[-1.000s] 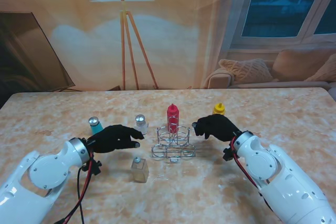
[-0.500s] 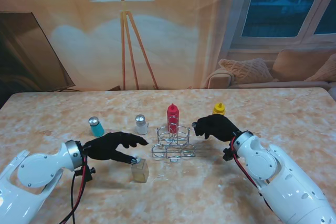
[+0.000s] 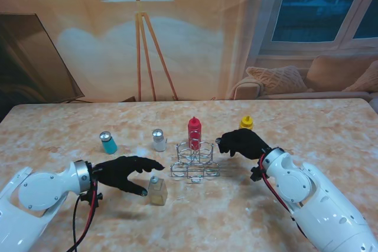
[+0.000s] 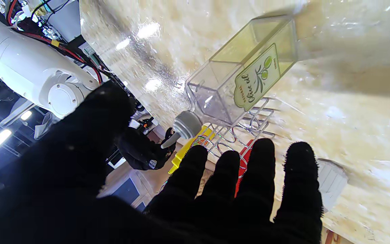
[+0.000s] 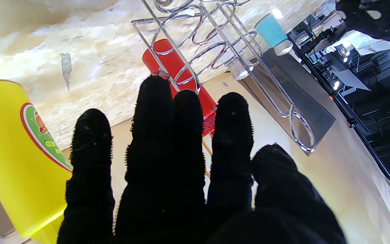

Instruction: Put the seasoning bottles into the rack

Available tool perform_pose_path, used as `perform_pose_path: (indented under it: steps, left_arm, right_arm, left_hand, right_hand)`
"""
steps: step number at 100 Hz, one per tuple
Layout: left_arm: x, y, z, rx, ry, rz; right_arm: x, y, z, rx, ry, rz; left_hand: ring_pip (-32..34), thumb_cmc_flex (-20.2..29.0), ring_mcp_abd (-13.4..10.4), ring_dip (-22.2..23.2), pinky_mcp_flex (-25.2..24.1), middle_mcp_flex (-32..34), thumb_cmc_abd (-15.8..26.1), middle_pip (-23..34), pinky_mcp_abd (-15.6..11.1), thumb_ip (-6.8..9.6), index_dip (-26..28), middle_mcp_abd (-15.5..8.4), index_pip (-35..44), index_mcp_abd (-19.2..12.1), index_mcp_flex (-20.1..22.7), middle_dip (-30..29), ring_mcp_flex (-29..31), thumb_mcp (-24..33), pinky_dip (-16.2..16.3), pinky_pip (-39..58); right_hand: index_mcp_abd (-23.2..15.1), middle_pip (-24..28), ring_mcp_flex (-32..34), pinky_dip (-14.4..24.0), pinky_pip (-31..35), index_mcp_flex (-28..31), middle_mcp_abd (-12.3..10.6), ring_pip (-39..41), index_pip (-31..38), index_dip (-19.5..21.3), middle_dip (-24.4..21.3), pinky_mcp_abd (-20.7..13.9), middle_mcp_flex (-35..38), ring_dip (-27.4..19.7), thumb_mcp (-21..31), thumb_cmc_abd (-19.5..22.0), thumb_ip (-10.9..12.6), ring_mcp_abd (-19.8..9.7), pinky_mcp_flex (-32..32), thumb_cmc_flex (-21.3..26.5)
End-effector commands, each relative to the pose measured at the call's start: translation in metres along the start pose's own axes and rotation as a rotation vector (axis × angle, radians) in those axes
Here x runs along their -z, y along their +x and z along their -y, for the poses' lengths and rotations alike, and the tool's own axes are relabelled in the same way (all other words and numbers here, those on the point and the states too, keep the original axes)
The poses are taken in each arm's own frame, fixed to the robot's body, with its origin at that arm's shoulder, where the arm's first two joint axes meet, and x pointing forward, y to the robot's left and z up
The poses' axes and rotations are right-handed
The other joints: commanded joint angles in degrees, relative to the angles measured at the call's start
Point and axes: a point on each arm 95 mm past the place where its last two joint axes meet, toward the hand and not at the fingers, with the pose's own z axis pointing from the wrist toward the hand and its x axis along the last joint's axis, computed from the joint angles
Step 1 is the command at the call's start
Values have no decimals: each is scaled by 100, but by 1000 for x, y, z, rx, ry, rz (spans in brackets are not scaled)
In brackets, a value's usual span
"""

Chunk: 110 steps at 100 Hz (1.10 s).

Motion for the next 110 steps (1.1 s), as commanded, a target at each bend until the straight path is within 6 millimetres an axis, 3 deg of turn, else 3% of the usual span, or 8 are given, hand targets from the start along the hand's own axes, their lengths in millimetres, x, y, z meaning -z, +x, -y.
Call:
perform_pose_path:
  steps: [1, 30, 37, 40, 60, 97, 110]
  left_arm:
    - [-2, -3, -4, 9, -19, 10]
    - [-9, -6, -14, 47, -26, 18]
    - [-11, -6, -16, 58, -32, 18]
    - [-12, -7, -17, 63, -33, 17]
    - [-16, -8, -21, 91, -42, 15]
    - [-25, -10, -28, 121, -55, 24]
    - [-27, -9, -31, 116, -52, 28]
  right_arm:
    - [0, 1, 6, -5, 22, 1]
    - [0, 1, 6, -5, 21, 1]
    - [0, 1, 6, -5, 21, 1]
    - [0, 1, 6, -5, 22, 1]
    - [0, 2, 6, -4, 21, 1]
    - [0, 2, 6, -5, 20, 3]
    - [0, 2, 6, -4, 21, 3]
  left_hand:
    - [-110, -296, -12, -152, -59, -219, -228, -106, -98, -148, -88, 63, -128, 101, -222, -62, -156, 305, -131, -106]
    - [-86, -506, 39, -146, -75, -285, -262, -132, -99, -198, -78, 113, -112, 33, -291, -57, -202, 480, -112, -163]
    - [-82, -356, 58, -142, -85, -292, -204, -136, -95, -215, -70, 121, -110, 30, -294, -56, -209, 367, -112, -172]
    - [-72, -529, 67, -133, -83, -284, -258, -135, -96, -199, -57, 128, -97, 22, -282, -52, -207, 479, -112, -176]
    - [-60, -368, 80, -117, -95, -256, -230, -126, -99, -190, 20, 120, -50, -35, -240, -18, -217, 330, -106, -199]
    - [195, -243, -56, 149, 1, 227, -240, 248, -152, -205, 296, -144, 160, -28, 22, 390, 144, 412, 15, -23]
    - [352, -211, -133, 423, 55, 453, -262, 453, -30, -216, 541, -262, 335, -179, 261, 687, 368, 492, 277, 293]
  right_hand:
    - [-156, -20, -7, 125, -23, -50, -91, -31, 21, -57, 117, 36, -36, 174, -45, -38, -67, -85, -40, -11]
    - [-167, -18, -11, 124, -23, -51, -92, -33, 24, -61, 118, 31, -34, 173, -39, -41, -69, -85, -40, -13]
    - [-165, -19, -11, 124, -25, -54, -93, -33, 24, -62, 118, 43, -36, 173, -39, -47, -69, -88, -45, -12]
    - [-159, -18, -9, 123, -26, -57, -92, -32, 22, -63, 118, 34, -31, 174, -37, -47, -70, -86, -44, -12]
    - [-167, -20, -13, 122, -29, -51, -84, -35, 26, -64, 118, 34, -35, 173, -33, -45, -70, -85, -52, -15]
    - [-156, -18, -18, 124, -28, -66, -95, -35, 16, -77, 119, 28, -41, 173, -30, -45, -75, -82, -52, -13]
    - [-156, -20, -20, 125, -23, -63, -94, -35, 20, -76, 118, 37, -40, 172, -32, -44, -73, -78, -41, -16]
